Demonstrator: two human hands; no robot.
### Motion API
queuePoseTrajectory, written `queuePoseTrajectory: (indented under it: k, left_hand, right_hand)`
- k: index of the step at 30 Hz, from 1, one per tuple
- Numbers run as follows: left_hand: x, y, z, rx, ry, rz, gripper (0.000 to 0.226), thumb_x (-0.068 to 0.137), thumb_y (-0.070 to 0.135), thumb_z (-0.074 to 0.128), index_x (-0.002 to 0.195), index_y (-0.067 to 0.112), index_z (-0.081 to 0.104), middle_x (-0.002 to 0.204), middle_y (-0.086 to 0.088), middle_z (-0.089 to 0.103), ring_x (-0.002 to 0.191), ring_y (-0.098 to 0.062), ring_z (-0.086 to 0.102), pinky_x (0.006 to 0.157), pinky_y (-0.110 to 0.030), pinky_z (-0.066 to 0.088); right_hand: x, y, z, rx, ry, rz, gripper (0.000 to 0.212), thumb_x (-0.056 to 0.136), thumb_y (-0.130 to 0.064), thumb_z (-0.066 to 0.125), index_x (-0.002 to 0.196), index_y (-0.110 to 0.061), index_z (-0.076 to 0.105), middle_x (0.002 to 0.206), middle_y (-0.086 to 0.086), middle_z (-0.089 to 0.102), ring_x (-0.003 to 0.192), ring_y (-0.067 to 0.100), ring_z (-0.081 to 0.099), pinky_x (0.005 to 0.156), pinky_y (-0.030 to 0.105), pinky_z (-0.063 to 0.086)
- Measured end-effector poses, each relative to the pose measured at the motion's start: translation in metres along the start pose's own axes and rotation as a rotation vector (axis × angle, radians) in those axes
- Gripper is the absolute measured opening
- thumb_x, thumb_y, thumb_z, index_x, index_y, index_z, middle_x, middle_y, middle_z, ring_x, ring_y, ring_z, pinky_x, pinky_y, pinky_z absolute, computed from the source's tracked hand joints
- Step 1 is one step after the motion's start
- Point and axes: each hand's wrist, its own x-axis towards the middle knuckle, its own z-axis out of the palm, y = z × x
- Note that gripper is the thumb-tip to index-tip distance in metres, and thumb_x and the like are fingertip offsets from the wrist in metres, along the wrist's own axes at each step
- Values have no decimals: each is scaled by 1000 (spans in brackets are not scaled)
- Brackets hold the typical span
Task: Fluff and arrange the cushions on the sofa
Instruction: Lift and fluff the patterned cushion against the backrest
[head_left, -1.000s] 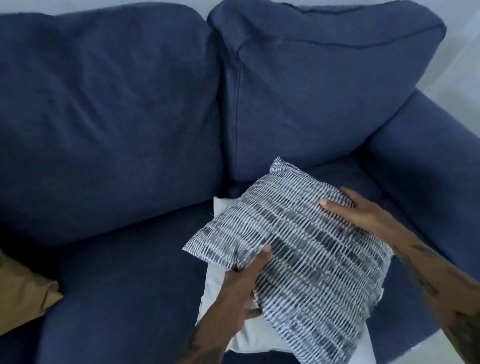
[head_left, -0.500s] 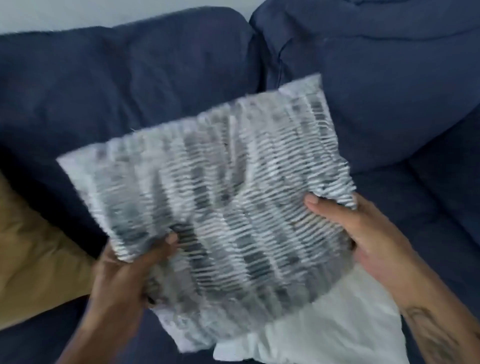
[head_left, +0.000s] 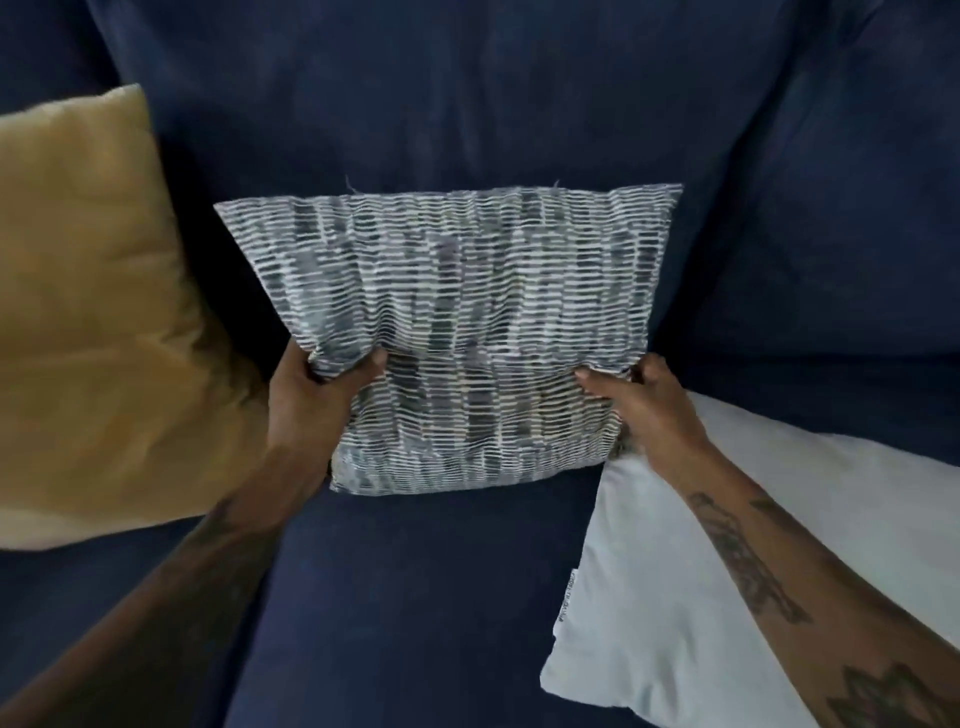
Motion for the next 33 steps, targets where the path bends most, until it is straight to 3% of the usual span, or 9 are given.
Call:
queuePoseTrajectory:
  k: [4,8,12,15,19,22,26,30,33]
  left_hand:
    - [14,-4,1,8,15,36,53,86,20,87,132,16,63,110,12,77,96,7,74,83,-16,59]
    - [24,-7,2,29,-30,-12,58,84,26,87,133,10,60,102,18,71,72,24,66,64,-1,52]
    - [25,4,1,26,-47,13,60,81,33,90,132,14,64,105,15,75,82,17,71,72,-6,57]
    - [31,23,-12,-74,-10,33,74,74,50,92,134,16,64,121,2,78,109,-15,77,96,-40,62]
    - [52,58,-21,-234,-19,106,52,93,33,78,133,3,67,130,-14,75,122,-34,71,105,-49,57]
    - [60,73,-21,-229,5,135,51,93,32,78,129,-3,67,127,-18,75,120,-37,71,101,-51,59]
    - [61,75,-26,-246,105,144,57,82,42,87,120,3,68,125,-18,76,119,-36,72,99,-51,60]
    - [62,65,-26,-265,132,128,33,85,42,84,103,21,65,111,-3,77,109,-21,75,100,-47,60]
    - [53,41,-29,-420,84,-7,16,96,32,64,108,22,66,103,6,73,96,-13,69,90,-34,56]
  right_hand:
    - [7,-5,-6,30,-41,-1,61,76,-13,87,132,-23,63,122,-6,75,110,14,71,100,35,52]
    - [11,-3,-3,-34,-54,27,91,50,-39,95,133,-25,61,124,-6,75,113,17,71,107,44,51]
    - [11,-15,-5,-87,-79,15,95,43,-43,91,132,-27,61,123,-8,74,113,16,70,108,43,50]
    - [13,-33,-19,14,-145,-21,78,61,-19,88,134,-23,60,114,-5,77,106,15,74,102,38,55]
    - [23,-85,-32,219,-126,-123,12,100,-29,60,109,-29,69,97,-16,78,87,-1,73,80,22,57]
    - [29,-111,-31,240,-50,-131,9,98,-28,67,92,-21,68,88,-11,77,78,2,73,77,25,55]
    - [32,-125,-30,227,29,-207,11,92,-23,74,90,-19,65,93,-8,76,85,3,72,84,24,57]
    - [33,-112,-33,167,36,-202,5,94,-28,72,92,-25,69,95,-10,76,89,6,71,100,37,57]
    - [22,-91,-39,204,-32,-187,14,102,-30,58,107,-36,69,107,-14,76,100,6,70,93,31,54]
